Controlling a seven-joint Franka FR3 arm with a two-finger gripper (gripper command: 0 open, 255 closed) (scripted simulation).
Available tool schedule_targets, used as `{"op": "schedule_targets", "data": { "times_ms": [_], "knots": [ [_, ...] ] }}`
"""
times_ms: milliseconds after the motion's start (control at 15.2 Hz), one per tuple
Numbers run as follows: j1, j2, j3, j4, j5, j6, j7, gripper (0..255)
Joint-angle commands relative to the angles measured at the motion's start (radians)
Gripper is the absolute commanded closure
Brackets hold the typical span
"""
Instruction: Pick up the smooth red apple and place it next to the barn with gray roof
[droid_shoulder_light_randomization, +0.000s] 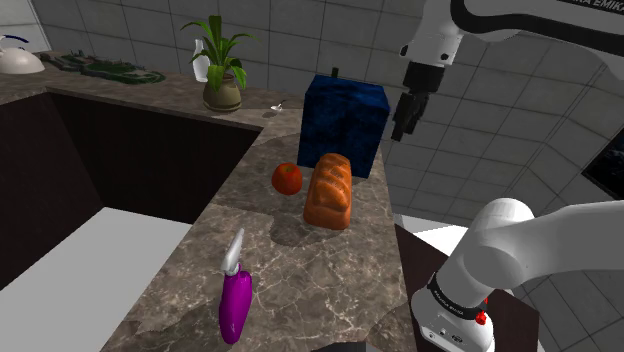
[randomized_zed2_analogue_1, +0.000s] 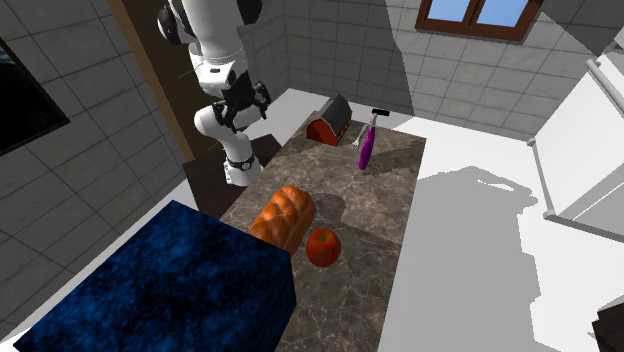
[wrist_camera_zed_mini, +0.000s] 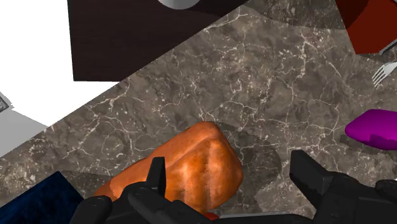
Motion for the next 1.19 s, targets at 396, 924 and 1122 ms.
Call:
{"op": "schedule_targets", "data": {
  "times_ms": [396,924,1122],
  "knots": [
    [0.005,0.151,0.058,-0.018,0.017,0.195,0.064,0],
    [0.006,0.404,0.125,0.040,0.010,0.422,0.155,0],
    [0.005,0.509,0.145,0.085,-0.004,0.492,0.192,0]
  ]
}}
